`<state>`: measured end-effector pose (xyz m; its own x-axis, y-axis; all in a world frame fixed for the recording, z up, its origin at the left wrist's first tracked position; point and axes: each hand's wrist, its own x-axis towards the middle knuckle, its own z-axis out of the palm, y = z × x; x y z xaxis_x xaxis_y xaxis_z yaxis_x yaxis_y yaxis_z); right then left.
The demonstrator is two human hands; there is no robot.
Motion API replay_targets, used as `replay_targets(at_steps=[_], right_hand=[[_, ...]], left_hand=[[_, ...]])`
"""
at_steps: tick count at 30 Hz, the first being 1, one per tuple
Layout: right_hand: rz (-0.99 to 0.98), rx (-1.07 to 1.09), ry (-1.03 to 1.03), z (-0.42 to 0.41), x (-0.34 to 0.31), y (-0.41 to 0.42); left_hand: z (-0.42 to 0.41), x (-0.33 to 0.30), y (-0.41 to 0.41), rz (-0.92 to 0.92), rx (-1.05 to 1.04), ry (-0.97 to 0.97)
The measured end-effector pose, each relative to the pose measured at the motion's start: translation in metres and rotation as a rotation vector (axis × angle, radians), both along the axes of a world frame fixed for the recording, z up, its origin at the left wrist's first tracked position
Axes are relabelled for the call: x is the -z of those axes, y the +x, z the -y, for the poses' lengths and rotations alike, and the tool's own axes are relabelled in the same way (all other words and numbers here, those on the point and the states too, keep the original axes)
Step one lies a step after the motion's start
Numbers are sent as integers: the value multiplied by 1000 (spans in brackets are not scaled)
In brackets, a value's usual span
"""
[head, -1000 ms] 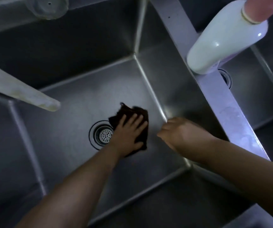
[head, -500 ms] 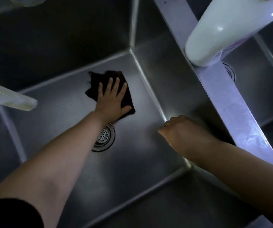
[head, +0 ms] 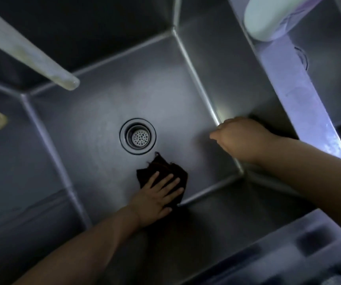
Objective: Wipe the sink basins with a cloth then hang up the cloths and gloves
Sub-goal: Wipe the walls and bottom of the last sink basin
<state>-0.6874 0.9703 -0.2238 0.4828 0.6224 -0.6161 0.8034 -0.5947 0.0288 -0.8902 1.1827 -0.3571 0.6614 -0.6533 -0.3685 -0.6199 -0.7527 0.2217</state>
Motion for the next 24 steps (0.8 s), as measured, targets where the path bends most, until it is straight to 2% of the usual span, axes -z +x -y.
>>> replay_targets(at_steps=[3, 8, 11, 14, 18, 24], right_hand=[[-16, 6, 8, 2, -1, -1], [19, -1, 26, 0, -1, -1], [41, -27, 3, -2, -4, 1], [90, -93, 21, -4, -14, 4], [152, -150, 129, -3, -37, 13], [192, -164, 232, 5, -59, 28]], left_hand=[[-39, -9, -27, -59, -190, 73], [-87, -3, -41, -241, -748, 321], [-89, 1, -29, -240, -895, 309], [-73, 2, -20, -152, -843, 233], [-41, 3, 6, -13, -552, 169], [39, 17, 66, -4, -338, 65]])
